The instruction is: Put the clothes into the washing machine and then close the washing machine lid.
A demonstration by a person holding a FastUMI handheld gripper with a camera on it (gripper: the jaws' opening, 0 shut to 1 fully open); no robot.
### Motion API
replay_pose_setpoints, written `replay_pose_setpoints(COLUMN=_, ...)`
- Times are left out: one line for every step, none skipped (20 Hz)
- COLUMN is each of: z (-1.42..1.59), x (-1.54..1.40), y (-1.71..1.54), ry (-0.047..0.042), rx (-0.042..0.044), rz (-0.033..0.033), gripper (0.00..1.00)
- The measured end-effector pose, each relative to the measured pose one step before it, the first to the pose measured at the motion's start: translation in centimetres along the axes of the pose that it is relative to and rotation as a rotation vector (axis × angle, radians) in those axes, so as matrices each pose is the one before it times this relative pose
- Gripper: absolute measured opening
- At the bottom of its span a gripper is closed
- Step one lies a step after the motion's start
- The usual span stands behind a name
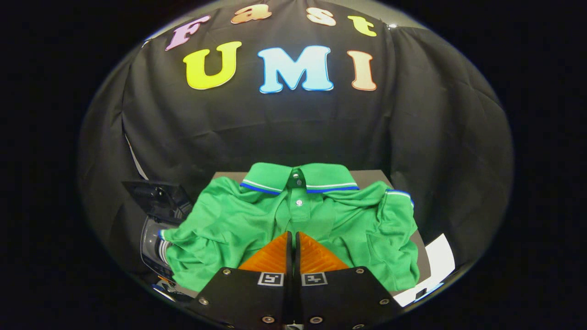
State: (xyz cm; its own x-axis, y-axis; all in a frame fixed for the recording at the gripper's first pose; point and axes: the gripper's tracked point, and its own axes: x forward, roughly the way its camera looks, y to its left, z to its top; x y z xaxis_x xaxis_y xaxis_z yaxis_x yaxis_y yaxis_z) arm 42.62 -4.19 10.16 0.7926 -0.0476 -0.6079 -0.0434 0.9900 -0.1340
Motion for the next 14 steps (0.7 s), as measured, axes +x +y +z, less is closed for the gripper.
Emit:
replay_pose_setpoints(z=0.599, x=-1.160, y=0.489, ry=-0.01903, rx=-0.00567, rz=-0.00628, gripper=0.00)
replay_pose_setpoints(z=0.879, x=-0.987, y=0.463, ry=-0.01653, rx=0.00290, rz=-0.00643, gripper=0.00)
replay_pose_setpoints(z=0.690, x=-0.771, y=0.500, ry=-0.01410, rx=0.01344, rz=-0.00417, gripper=0.00)
replay_pose_setpoints(z=0.908, x=-0.846, y=0.719, ry=-0.01746, rx=0.01531, rz=0.00454, gripper=0.00)
replay_pose_setpoints(z=0.851, x=-0.779, y=1.027, ry=-0.01595, rx=0.01048, rz=0.00712, gripper=0.00)
replay_pose_setpoints(z=0.733, x=-0.727, y=0.856, ry=-0.01181, rx=0.00356, rz=0.00275, gripper=0.00)
replay_pose_setpoints(z=0.597, x=-0.678, y=0.785, ry=-0.01367, rx=-0.00314, rz=0.00148, gripper=0.00)
replay_pose_setpoints(z=0.650, x=-0.677, y=0.837, ry=-0.01406, rx=-0.00529, rz=0.00254, gripper=0.00)
replay_pose_setpoints(z=0.505, x=-0.682, y=0.911, ry=-0.01120, rx=-0.00561, rz=0.00364, gripper=0.00)
replay_pose_setpoints(z=0.475, x=-0.681, y=0.976, ry=-0.01108, rx=-0.00484, rz=0.00228, gripper=0.00)
replay_pose_setpoints(z=0.259, x=-0.570, y=1.035, ry=-0.00867, rx=-0.00347, rz=0.00506, gripper=0.00)
replay_pose_setpoints(z=0.322, x=-0.553, y=1.205, ry=-0.00622, rx=-0.00107, rz=0.00452, gripper=0.00)
replay_pose_setpoints(z=0.349, x=-0.480, y=1.256, ry=-0.00849, rx=-0.00427, rz=0.00556, gripper=0.00)
replay_pose_setpoints(z=0.295, x=-0.367, y=1.340, ry=-0.00638, rx=-0.00657, rz=0.00414, gripper=0.00)
